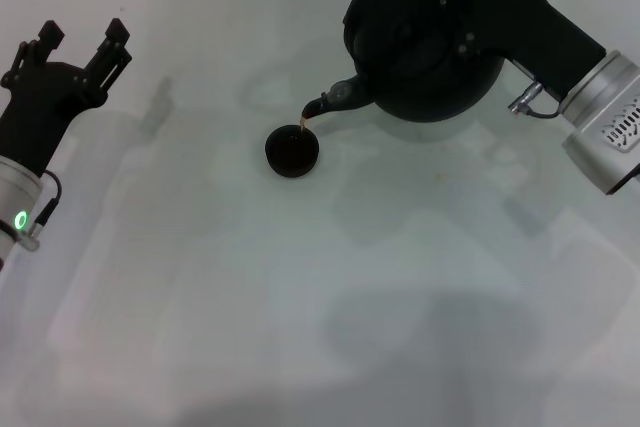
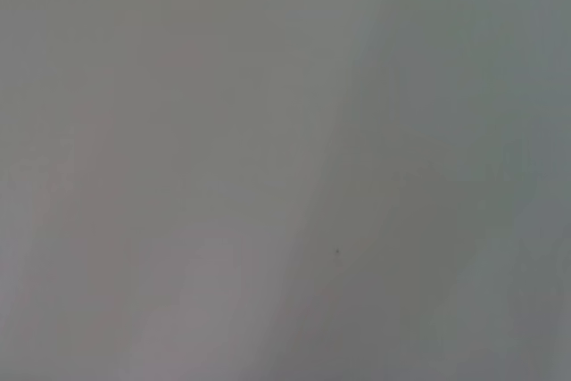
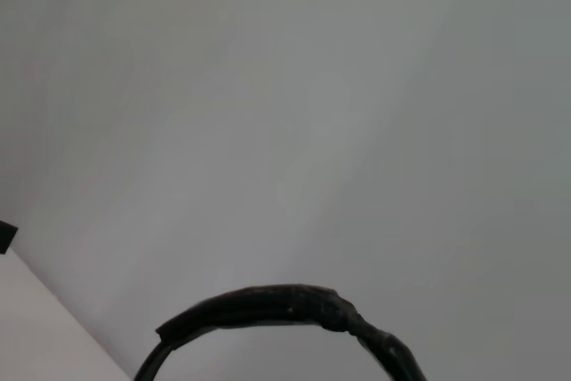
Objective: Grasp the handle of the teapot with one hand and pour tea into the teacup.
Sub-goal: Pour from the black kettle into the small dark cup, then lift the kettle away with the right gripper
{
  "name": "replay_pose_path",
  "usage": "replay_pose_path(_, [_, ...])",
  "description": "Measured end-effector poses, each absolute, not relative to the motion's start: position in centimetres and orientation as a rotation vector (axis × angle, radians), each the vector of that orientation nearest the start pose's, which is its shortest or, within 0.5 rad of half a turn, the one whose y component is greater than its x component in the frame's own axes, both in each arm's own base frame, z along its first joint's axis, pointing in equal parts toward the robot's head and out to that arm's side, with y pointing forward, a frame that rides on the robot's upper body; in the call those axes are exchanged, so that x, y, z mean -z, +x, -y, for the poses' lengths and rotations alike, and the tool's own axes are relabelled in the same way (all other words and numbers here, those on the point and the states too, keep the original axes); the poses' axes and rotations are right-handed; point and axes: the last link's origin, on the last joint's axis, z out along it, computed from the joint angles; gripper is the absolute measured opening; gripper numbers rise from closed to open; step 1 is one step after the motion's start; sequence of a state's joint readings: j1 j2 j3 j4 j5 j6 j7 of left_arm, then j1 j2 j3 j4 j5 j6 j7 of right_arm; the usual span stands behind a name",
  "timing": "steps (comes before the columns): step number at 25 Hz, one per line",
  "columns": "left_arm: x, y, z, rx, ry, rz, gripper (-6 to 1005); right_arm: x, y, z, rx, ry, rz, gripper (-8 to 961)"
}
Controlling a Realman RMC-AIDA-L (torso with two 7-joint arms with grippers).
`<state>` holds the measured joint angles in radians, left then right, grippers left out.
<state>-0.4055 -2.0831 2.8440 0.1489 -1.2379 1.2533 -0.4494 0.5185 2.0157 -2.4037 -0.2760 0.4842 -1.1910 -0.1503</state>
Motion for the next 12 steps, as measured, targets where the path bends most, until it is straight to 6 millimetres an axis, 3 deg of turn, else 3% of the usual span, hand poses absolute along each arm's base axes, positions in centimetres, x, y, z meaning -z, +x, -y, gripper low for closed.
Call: replay_pose_path(12, [4.08, -32.50, -30.06, 0.917, -1.689, 0.785, 893, 5.12, 25.38, -34.14, -0.623, -2.021, 0.157, 152])
